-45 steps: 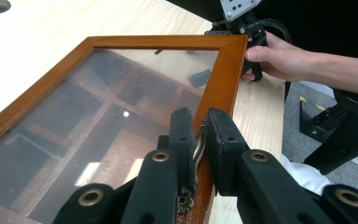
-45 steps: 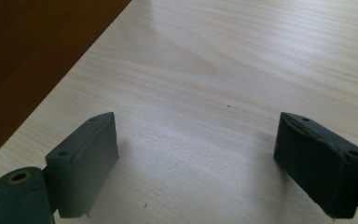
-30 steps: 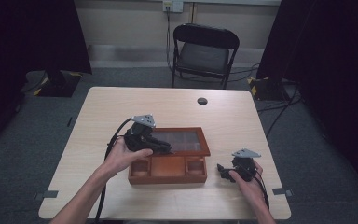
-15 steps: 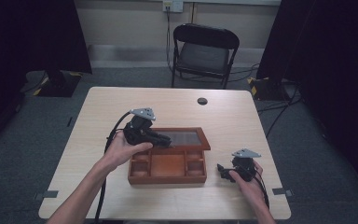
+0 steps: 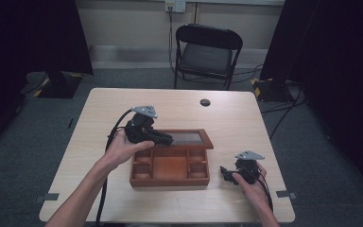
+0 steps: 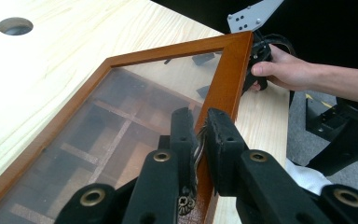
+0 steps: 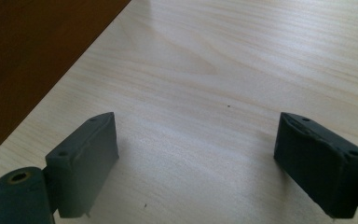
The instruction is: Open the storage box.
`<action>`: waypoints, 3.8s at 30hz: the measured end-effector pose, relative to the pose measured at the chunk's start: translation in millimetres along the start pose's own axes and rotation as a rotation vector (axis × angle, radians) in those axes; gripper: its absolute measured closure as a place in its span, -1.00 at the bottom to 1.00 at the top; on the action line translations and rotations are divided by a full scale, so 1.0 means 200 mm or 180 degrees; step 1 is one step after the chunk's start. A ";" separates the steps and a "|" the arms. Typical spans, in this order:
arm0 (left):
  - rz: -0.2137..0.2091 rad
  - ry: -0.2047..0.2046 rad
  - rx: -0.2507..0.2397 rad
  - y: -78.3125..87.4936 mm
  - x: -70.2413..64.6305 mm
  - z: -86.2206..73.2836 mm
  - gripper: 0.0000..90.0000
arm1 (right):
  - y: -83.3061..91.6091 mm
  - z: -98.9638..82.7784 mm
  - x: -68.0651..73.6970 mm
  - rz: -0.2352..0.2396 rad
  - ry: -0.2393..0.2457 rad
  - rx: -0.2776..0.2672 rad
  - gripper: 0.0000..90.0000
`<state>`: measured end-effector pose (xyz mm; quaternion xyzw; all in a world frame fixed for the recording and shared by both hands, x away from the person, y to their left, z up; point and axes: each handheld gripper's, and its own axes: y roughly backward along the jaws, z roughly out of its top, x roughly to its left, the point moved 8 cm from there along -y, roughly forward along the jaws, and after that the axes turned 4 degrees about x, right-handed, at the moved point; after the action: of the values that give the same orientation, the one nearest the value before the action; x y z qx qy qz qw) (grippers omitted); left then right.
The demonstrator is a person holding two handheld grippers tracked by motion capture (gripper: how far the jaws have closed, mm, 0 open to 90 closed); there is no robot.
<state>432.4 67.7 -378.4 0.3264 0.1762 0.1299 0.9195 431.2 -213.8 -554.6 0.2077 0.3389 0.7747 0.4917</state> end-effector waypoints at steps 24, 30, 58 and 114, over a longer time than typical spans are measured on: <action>0.0048 0.0025 -0.0057 0.03 0.04 0.06 0.81 | 0.00 0.00 0.00 0.0000 0.0001 0.0000 -0.72; 0.0063 0.0025 -0.0077 0.03 0.04 0.06 0.81 | 0.00 0.00 0.00 0.0000 0.0000 0.0000 -0.72; 0.0085 0.0038 -0.0081 0.02 0.03 0.06 0.81 | 0.00 0.00 0.00 0.0000 -0.0001 0.0000 -0.72; 0.0118 0.0003 -0.0038 0.03 0.03 0.07 0.82 | 0.00 0.00 0.00 0.0000 0.0000 0.0000 -0.72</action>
<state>443.0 66.0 -366.4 0.3242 0.1698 0.1482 0.9188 431.2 -213.8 -554.6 0.2078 0.3389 0.7747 0.4918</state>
